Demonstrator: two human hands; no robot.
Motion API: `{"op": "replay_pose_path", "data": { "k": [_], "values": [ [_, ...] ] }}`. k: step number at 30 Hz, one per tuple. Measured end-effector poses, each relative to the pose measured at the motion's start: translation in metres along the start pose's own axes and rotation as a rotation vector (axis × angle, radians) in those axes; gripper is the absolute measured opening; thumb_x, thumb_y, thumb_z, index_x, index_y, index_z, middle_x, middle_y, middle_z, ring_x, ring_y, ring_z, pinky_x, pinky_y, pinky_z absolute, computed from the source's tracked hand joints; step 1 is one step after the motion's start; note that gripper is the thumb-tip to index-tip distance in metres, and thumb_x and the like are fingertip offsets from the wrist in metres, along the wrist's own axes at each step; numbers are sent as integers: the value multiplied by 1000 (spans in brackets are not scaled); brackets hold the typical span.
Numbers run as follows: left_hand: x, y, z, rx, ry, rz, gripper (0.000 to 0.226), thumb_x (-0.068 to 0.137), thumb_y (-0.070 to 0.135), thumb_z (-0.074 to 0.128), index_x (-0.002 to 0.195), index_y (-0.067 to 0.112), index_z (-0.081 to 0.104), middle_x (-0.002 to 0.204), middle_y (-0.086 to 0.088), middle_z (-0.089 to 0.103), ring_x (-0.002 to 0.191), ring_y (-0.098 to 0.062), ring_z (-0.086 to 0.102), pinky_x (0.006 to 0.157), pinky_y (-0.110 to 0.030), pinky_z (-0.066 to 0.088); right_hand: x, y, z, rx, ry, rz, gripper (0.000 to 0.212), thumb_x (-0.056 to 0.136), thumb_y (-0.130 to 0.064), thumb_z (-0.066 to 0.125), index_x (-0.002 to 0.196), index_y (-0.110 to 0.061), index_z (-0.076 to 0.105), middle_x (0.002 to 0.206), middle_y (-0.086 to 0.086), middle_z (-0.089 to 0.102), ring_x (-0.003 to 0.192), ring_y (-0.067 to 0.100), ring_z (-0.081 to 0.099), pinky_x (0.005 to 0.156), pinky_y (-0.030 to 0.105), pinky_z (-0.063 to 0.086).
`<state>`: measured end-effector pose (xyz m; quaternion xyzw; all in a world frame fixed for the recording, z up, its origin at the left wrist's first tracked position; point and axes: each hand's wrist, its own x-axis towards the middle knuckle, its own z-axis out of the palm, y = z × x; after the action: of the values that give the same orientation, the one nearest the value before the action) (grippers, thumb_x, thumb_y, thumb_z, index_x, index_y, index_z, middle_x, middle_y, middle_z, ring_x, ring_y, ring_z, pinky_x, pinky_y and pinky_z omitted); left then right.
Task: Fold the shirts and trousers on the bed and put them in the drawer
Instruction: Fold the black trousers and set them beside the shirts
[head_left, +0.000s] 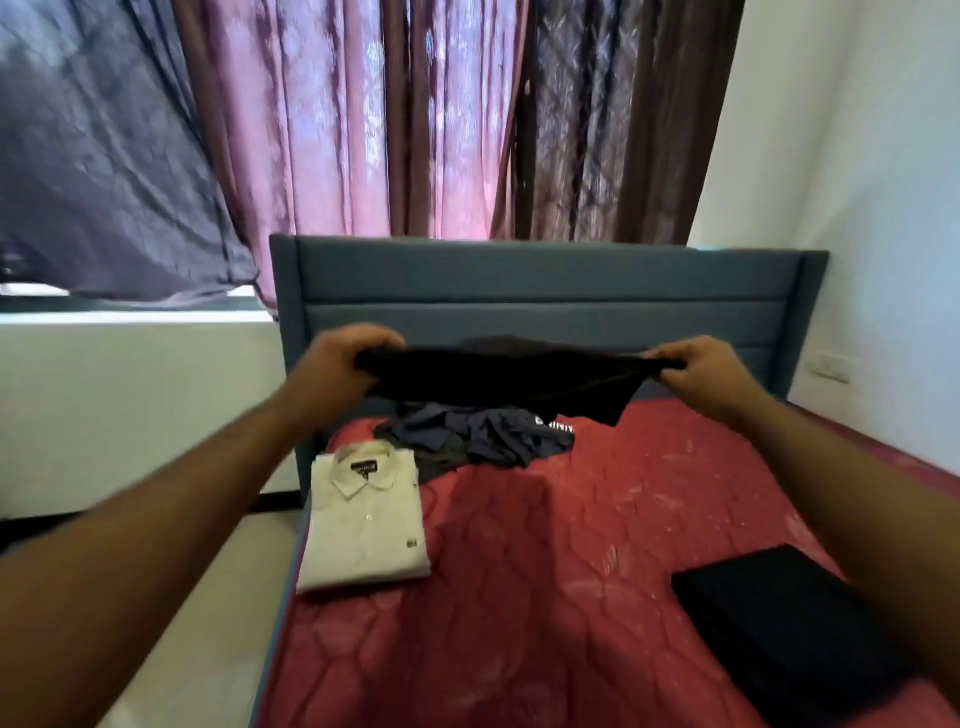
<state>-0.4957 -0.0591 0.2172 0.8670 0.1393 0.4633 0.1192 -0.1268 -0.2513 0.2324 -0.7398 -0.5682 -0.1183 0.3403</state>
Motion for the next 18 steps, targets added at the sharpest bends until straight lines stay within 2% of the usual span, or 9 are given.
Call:
{"op": "replay_pose_path", "data": {
  "k": [4,5,7,8,10,11,13,15,18],
  "values": [
    [-199,-21,97,100,-304,25,32,71,9,57,98,26,63,88,1,72,82,-13,65,75,-27,50,-157,45,97,7,-289,54,23,80,6,66,99,-3,76,95,13,74,88,24,69,75,29,44],
    [-250,-22,120,132,-434,-24,35,69,13,57,100,30,61,90,1,71,82,-16,67,75,-29,49,-201,58,126,-8,-392,75,23,81,5,66,100,-5,76,97,12,74,90,25,69,76,29,46],
    [-327,-24,155,277,-704,-82,44,64,21,66,105,36,61,107,5,69,98,-16,68,91,-36,46,-274,74,171,-45,-582,171,24,84,-4,61,103,-8,75,105,12,73,99,28,68,82,30,47],
    [-357,-21,167,363,-780,-99,53,54,25,76,104,36,63,110,9,68,104,-11,65,93,-50,48,-303,79,188,-49,-665,243,31,83,-12,54,106,-7,74,110,14,71,104,30,66,86,30,46],
    [-399,-10,180,418,-882,-150,76,27,36,82,99,37,59,101,15,70,98,-6,65,69,-53,57,-348,88,214,-53,-763,337,57,71,-20,39,116,1,68,123,23,63,115,35,60,99,30,42],
    [-407,-8,182,403,-897,-203,80,25,39,81,101,38,55,101,14,70,96,-8,68,65,-50,58,-357,90,221,-54,-763,362,64,68,-18,35,121,5,62,131,26,55,122,37,56,106,30,37],
    [-425,-5,183,438,-888,-244,82,27,34,86,104,36,58,107,8,72,97,-14,71,66,-53,56,-365,89,227,-81,-763,428,57,77,-13,36,127,5,57,139,25,48,129,36,50,110,27,32],
    [-432,-2,181,463,-882,-291,87,26,23,91,107,33,61,115,3,70,104,-19,69,70,-55,55,-361,89,232,-78,-697,439,43,84,2,49,125,3,60,137,21,53,127,33,52,107,27,33],
    [-447,6,185,427,-773,-343,84,41,11,84,117,32,56,131,-1,61,124,-22,52,82,-58,51,-353,83,235,-28,-507,435,41,76,15,55,113,6,67,125,23,61,118,36,59,104,31,38]
  ]
}}
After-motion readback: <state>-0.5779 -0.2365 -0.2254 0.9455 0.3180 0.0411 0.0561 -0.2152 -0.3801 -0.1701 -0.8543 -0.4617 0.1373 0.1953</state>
